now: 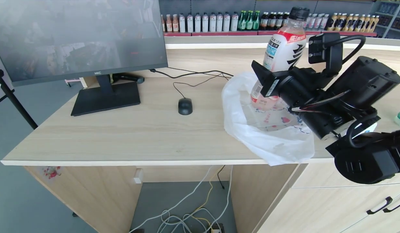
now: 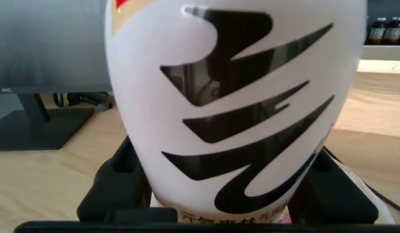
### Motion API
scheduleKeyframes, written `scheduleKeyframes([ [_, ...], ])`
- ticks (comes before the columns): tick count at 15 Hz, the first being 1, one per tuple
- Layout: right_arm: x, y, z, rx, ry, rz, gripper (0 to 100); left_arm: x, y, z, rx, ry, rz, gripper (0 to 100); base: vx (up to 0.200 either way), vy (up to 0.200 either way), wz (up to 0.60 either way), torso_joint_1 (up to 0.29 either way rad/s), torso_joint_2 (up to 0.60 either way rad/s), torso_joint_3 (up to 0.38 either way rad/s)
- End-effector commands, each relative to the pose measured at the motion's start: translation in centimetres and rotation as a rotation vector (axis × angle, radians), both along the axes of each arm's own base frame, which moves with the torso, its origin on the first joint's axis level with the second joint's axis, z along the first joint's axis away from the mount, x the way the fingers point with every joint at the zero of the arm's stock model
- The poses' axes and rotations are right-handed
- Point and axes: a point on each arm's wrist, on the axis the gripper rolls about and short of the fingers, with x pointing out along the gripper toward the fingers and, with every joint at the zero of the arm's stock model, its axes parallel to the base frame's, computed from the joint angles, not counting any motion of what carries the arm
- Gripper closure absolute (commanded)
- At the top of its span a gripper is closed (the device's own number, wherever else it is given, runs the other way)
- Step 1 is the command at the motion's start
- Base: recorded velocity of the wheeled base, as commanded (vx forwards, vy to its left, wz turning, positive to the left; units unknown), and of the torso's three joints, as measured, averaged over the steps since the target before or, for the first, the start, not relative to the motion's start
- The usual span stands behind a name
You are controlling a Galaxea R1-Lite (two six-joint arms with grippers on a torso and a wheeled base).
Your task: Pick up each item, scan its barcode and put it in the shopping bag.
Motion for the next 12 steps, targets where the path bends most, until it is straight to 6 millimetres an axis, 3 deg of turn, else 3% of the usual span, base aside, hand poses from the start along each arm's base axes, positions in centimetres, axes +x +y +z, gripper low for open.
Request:
scheduleKeyframes([
  [1,0.7,0.3,0.9,0.002,-0.007,-0.003,100,0.0,0.0,0.0,0.0,0.001,0.0,0,0.0,0.0,0.0,0.0,0.0,0.0],
  [9,5.7,-1.4,-1.4,0.0,0.143,-0.078,100,0.0,0.0,0.0,0.0,-0.001,0.0,0,0.0,0.0,0.0,0.0,0.0,0.0],
  [12,6.5,-1.3,-2.3,-0.003,0.172,-0.08,100,0.0,0.0,0.0,0.0,-0.001,0.002,0,0.0,0.0,0.0,0.0,0.0,0.0],
])
